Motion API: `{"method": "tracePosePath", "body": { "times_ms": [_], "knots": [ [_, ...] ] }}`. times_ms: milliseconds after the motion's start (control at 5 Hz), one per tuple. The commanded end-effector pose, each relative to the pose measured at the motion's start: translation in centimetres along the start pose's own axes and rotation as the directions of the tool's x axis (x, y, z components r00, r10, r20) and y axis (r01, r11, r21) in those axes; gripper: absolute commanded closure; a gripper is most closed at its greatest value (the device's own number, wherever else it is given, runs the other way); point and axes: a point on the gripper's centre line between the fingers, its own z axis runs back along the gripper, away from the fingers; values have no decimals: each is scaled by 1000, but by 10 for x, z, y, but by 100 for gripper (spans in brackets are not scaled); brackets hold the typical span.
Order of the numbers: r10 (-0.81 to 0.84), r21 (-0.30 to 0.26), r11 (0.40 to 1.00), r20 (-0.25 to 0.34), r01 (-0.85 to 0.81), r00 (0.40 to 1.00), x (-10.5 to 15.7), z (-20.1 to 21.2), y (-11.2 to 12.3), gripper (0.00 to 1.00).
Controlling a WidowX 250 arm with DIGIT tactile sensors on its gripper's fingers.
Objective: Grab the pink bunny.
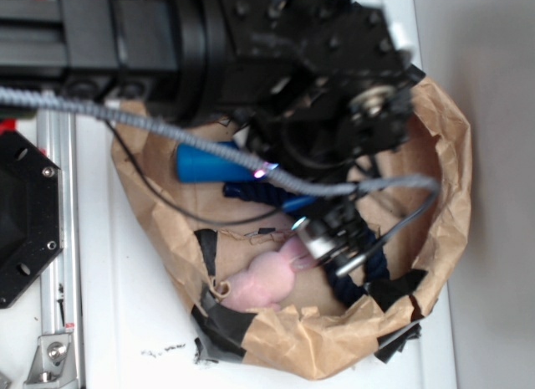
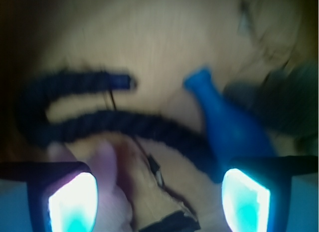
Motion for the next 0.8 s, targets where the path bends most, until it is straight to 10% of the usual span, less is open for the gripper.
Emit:
{"method": "tracePosePath", "body": {
  "times_ms": [0,400,600],
  "knots": [
    [-151,-183,974,-93,132,984,-38,-23,-37,0],
    [-167,-167,974,-58,155,984,-46,-51,-43,14],
    [-127,-191,975,-48,116,991,-40,-50,-39,100]
  ]
}}
